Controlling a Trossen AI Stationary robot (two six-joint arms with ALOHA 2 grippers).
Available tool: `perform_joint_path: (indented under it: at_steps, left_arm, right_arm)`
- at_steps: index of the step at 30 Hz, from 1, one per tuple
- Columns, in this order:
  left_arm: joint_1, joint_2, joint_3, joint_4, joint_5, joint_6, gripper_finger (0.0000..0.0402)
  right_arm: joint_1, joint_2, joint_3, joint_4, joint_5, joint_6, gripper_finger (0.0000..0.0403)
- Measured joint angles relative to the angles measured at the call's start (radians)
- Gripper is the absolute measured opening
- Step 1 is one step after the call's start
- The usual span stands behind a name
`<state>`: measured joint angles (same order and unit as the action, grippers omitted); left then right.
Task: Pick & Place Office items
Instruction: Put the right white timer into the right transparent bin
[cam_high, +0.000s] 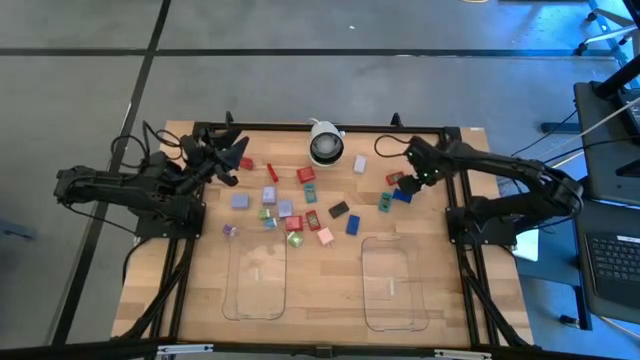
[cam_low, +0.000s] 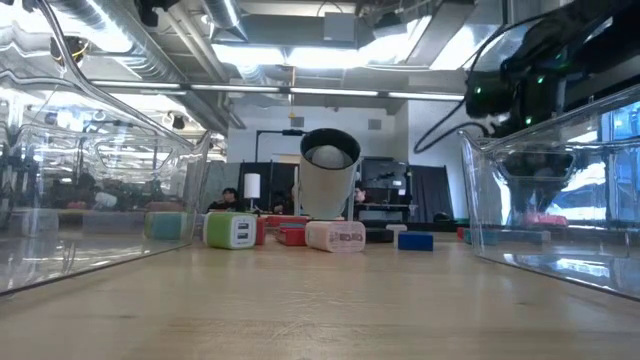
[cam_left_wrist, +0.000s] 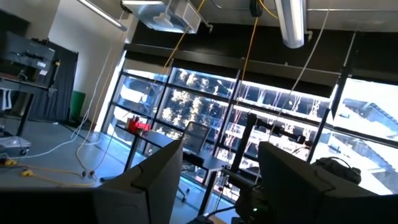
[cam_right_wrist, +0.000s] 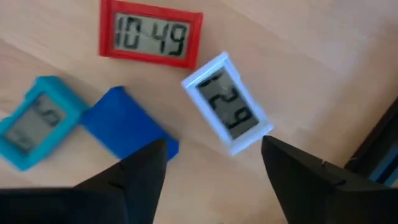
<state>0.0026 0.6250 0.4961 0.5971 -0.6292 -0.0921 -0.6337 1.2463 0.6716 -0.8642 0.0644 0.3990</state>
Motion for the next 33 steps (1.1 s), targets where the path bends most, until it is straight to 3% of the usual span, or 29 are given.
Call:
perform_joint_path:
  at_steps: [7,18,22,30,33]
  left_arm:
    - [0.0,0.0,0.0,0.004,-0.002,0.0,0.0208]
    - [0.0,0.0,0.0,0.004,-0.008,0.0,0.0208]
    - [0.0,0.0,0.0,0.008,-0.014,0.0,0.0208]
    - [0.0,-0.001,0.0,0.013,-0.128,0.054,0.0208]
    - [0.0,-0.001,0.0,0.013,-0.166,0.074,0.0208]
  right_arm:
    - [-0.067,0.104,0.0,0.106,0.013,-0.12,0.0291]
    - [-0.116,0.257,0.006,0.142,-0.012,-0.226,0.0272]
    - [-0.116,0.261,0.006,0.142,-0.016,-0.224,0.0244]
    - [-0.115,0.259,0.008,0.142,-0.014,-0.201,0.0144]
    - [-0.115,0.261,0.024,0.128,-0.008,-0.197,0.0142]
